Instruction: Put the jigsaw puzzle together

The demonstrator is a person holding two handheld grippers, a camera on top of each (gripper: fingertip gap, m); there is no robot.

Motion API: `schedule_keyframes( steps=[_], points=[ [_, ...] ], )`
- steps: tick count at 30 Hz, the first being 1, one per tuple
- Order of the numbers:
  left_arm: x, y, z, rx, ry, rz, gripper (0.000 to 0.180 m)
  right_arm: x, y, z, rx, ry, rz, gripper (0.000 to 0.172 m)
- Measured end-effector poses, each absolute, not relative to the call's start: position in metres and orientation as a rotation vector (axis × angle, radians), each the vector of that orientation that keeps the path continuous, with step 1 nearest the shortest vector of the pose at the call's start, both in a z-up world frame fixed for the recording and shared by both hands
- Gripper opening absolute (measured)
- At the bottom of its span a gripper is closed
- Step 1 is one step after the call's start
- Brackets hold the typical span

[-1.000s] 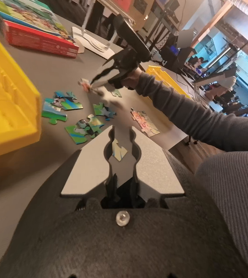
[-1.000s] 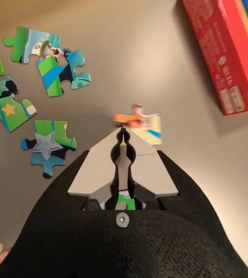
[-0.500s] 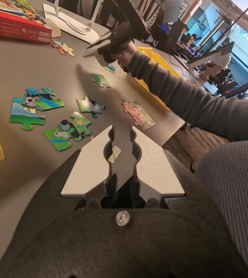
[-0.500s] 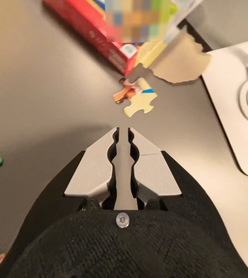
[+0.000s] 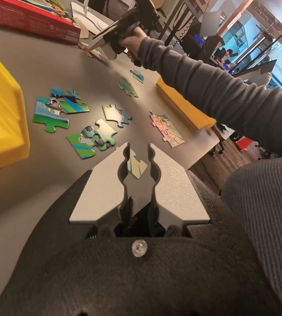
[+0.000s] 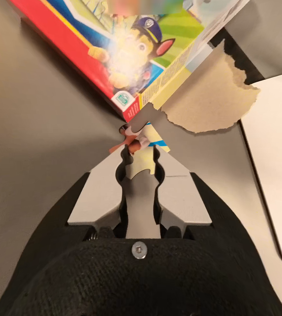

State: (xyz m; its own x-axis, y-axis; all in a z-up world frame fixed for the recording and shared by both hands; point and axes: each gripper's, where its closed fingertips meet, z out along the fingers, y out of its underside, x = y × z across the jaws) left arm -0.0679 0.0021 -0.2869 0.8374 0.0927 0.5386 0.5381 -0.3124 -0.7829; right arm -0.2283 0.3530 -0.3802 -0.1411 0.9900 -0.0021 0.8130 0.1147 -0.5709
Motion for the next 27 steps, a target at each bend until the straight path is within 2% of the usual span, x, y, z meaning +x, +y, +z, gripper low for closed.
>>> schedule_keyframes(
  steps=[5,27],
  points=[
    [-0.065,0.005,-0.291,-1.855,-0.472,-0.521,0.019,-0.218,0.336,-0.381,-1.635,-2.089,0.588,0.000],
    [-0.045,0.002,-0.289,-1.859,-0.436,-0.534,0.019,-0.129,0.234,-0.382,-1.625,-2.355,0.731,0.000]
  ],
)
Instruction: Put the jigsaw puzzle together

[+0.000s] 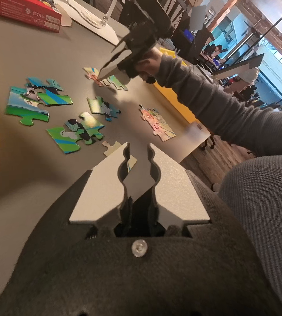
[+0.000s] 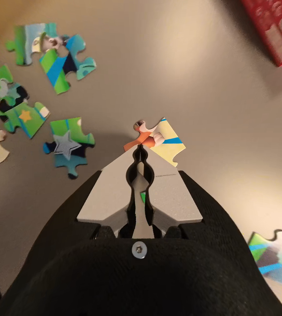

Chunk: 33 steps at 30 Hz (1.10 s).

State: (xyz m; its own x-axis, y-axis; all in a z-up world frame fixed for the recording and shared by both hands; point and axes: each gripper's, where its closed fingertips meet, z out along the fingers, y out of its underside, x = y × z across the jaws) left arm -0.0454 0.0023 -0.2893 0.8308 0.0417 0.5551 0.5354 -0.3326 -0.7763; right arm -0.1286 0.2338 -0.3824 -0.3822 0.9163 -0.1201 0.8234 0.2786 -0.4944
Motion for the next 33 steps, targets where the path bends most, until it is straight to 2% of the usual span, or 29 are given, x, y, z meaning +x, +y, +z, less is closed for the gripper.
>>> schedule_keyframes(
  steps=[27,33],
  points=[
    [0.001,0.026,-0.330,-2.027,-0.320,-0.544,0.018,0.018,0.108,-0.382,-1.581,-2.600,0.968,0.000],
    [-0.001,0.022,-0.332,-2.030,-0.318,-0.519,0.016,0.001,0.142,-0.368,-1.528,-2.397,0.874,0.000]
  ],
)
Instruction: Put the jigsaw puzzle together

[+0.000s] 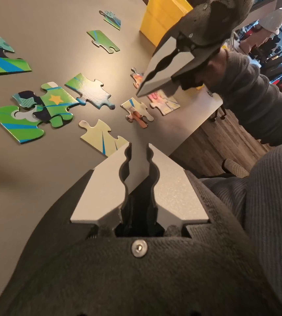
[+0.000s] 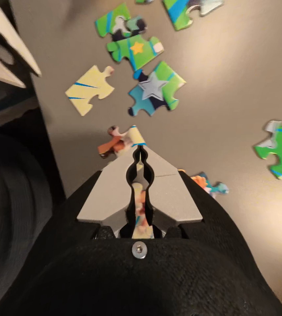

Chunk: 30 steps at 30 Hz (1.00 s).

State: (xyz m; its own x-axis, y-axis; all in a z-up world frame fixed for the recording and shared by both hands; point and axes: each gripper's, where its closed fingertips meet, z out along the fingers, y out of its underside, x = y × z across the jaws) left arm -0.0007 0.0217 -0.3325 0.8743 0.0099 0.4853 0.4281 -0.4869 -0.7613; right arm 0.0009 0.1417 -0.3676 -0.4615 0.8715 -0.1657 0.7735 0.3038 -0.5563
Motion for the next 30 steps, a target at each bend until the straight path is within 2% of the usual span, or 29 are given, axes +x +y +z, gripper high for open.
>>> schedule_keyframes(
  steps=[6,15,17,19,20,23,24,26,27,28,29,30],
  points=[
    [0.011,0.024,-0.339,-2.076,-0.249,-0.567,0.010,-0.003,0.150,-0.383,-1.497,-2.445,0.802,0.000],
    [0.016,0.017,-0.347,-2.110,-0.201,-0.551,0.005,0.052,0.115,-0.383,-1.696,-2.629,0.823,0.000],
    [0.014,0.015,-0.348,-2.100,-0.212,-0.545,0.005,0.064,0.105,-0.382,-1.608,-2.726,0.842,0.000],
    [0.007,0.014,-0.349,-2.094,-0.217,-0.504,0.005,0.055,0.098,-0.371,-1.323,-2.727,0.938,0.001],
    [0.004,0.014,-0.349,-2.092,-0.215,-0.480,0.005,0.050,0.092,-0.364,-1.140,-2.714,0.993,0.012],
    [-0.007,0.012,-0.345,-2.085,-0.207,-0.435,0.005,0.054,0.076,-0.359,-0.676,-2.757,1.041,0.020],
    [-0.011,0.012,-0.342,-2.079,-0.211,-0.424,0.005,0.057,0.073,-0.363,-0.600,-2.790,1.037,0.028],
    [-0.017,0.011,-0.338,-2.065,-0.219,-0.408,0.004,0.060,0.067,-0.370,-0.536,-2.831,1.038,0.045],
    [-0.019,0.010,-0.336,-2.060,-0.224,-0.401,0.004,0.057,0.065,-0.375,-0.529,-2.819,1.024,0.061],
    [-0.021,0.009,-0.336,-2.057,-0.228,-0.396,0.004,0.055,0.064,-0.380,-0.521,-2.811,1.003,0.070],
    [-0.022,0.008,-0.336,-2.055,-0.233,-0.394,0.004,0.054,0.064,-0.384,-0.515,-2.812,0.984,0.073],
    [-0.023,0.007,-0.336,-2.054,-0.238,-0.397,0.004,0.054,0.063,-0.385,-0.514,-2.806,0.997,0.069]
  ],
)
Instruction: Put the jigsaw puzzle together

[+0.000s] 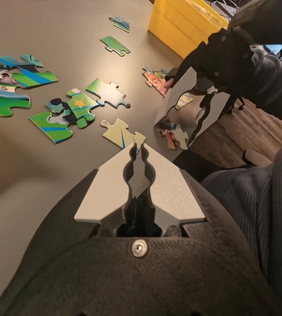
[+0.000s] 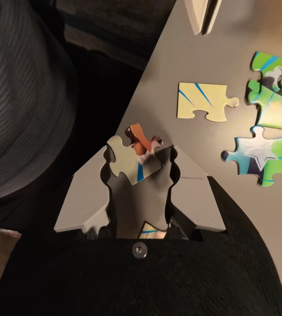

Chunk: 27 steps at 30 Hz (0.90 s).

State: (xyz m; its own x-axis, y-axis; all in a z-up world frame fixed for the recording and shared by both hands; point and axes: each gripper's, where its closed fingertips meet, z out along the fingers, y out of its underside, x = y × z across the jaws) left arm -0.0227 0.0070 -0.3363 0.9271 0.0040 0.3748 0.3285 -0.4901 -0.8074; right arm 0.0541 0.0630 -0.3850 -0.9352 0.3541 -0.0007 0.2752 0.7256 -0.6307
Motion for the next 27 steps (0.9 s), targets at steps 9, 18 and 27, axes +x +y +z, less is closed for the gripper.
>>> schedule_keyframes(
  steps=[9,18,27],
  points=[
    [-0.019,0.009,-0.343,-2.060,-0.243,-0.429,0.004,0.017,0.093,-0.382,-1.169,-2.509,0.978,0.010],
    [-0.015,0.015,-0.345,-2.071,-0.219,-0.442,0.003,0.029,0.122,-0.382,-1.167,-2.537,0.812,0.011],
    [-0.010,0.018,-0.350,-2.091,-0.177,-0.463,0.003,0.049,0.085,-0.373,-0.647,-2.708,0.962,0.073]
  ],
)
